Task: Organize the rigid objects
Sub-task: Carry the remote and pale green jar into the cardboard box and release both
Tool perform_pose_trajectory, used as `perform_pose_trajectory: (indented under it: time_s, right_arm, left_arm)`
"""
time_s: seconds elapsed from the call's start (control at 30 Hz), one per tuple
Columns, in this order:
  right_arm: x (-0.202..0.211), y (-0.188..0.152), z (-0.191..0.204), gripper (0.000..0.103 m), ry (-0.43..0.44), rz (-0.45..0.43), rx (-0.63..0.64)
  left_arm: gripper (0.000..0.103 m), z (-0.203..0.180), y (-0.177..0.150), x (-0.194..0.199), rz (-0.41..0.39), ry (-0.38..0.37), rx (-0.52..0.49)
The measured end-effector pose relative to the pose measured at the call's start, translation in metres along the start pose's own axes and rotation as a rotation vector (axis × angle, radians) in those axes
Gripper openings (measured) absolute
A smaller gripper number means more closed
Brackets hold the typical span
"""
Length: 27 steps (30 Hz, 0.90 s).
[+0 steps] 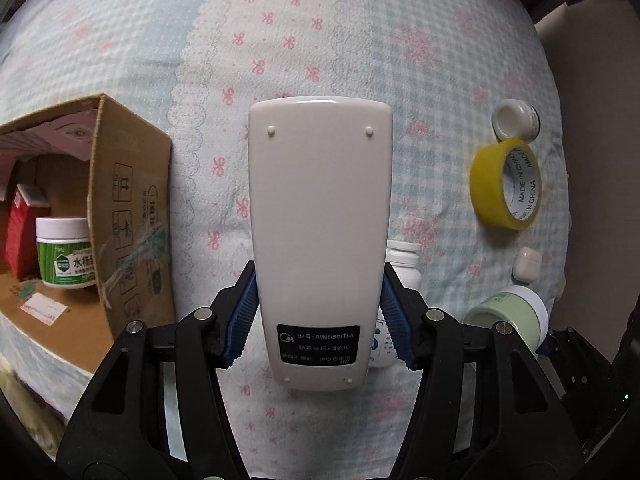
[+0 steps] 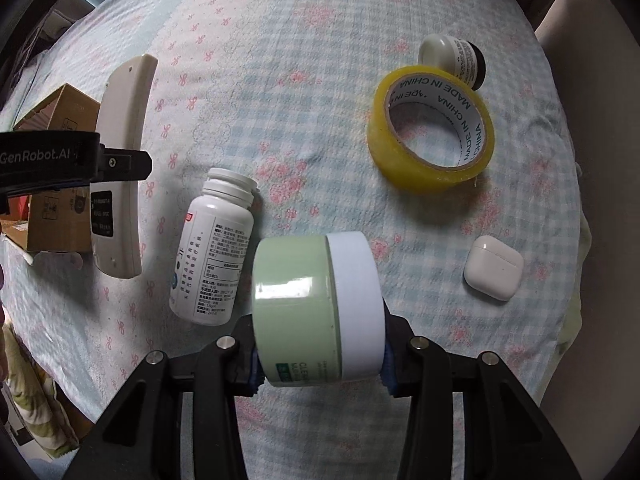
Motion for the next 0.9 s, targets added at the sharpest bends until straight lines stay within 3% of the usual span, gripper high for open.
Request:
perform_pose_trajectory:
  time_s: [0.03,0.27,0.47,0.67,0.9]
  right_arm:
    - [0.009,-0.004,0.0,0.04,0.003,-0.013,0.002]
    - [0.07,-0.005,0.028,0.04,-0.008,-0.128,0.067]
    - [0.11,-0.009,0.072,0.04,0.014,-0.199,0.142]
    - [0.139,-0.027,0.12,0.04,0.013,-0.258,0.214]
    - [0.165,-0.045,0.181,0.04,0.081,-0.286,0.192]
  left_arm:
    - [0.054,0.003,0.008,0.016,-0.016,-0.006,-0.007]
    - [0.054,0.005,-0.025,0.096,-0.14,-0.045,-0.001]
    - [0.054,0.048,-0.068,0.152,-0.226,-0.035,0.011]
    - [0.054,0.1,-0.097,0.178,-0.275,-0.005,0.019]
    - [0.054,0.173,-0.118,0.197,-0.274,-0.016,-0.002]
Point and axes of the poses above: each gripper's, at about its wrist camera, not at the fingertips, and x roughly against the way its jaws point, z to its left, y to its top, the point moved 1 cm from there along -x, roughly the way its jaws point, and after that the axes turned 14 degrees about z, right-handed, at the moved point
